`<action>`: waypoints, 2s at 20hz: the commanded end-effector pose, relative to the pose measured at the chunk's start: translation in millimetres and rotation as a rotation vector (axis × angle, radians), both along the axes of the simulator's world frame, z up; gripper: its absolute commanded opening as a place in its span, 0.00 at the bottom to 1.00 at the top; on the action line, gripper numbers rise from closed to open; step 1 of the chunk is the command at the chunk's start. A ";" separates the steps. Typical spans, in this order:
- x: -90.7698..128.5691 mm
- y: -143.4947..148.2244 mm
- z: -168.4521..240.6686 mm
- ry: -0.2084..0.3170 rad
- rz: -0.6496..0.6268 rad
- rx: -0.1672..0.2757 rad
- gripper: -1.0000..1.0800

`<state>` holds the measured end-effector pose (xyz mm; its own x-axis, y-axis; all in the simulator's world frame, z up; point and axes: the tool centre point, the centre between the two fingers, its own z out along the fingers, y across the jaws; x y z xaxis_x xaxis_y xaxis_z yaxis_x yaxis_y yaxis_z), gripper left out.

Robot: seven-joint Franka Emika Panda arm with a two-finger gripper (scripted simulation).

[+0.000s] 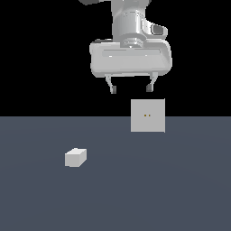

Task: Plug the charger into the wall socket.

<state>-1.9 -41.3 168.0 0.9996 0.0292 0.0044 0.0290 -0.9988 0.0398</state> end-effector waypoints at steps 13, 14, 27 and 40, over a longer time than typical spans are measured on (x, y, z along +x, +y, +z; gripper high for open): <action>-8.2 10.9 -8.2 -0.043 -0.013 0.002 0.96; -9.6 12.9 -9.7 -0.050 -0.015 0.003 0.96; -32.0 49.8 -38.8 -0.189 -0.056 0.012 0.96; -47.6 90.2 -73.1 -0.336 -0.099 0.021 0.96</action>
<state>-48.1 44.2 98.6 0.9461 -0.0667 0.3169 -0.0746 -0.9971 0.0129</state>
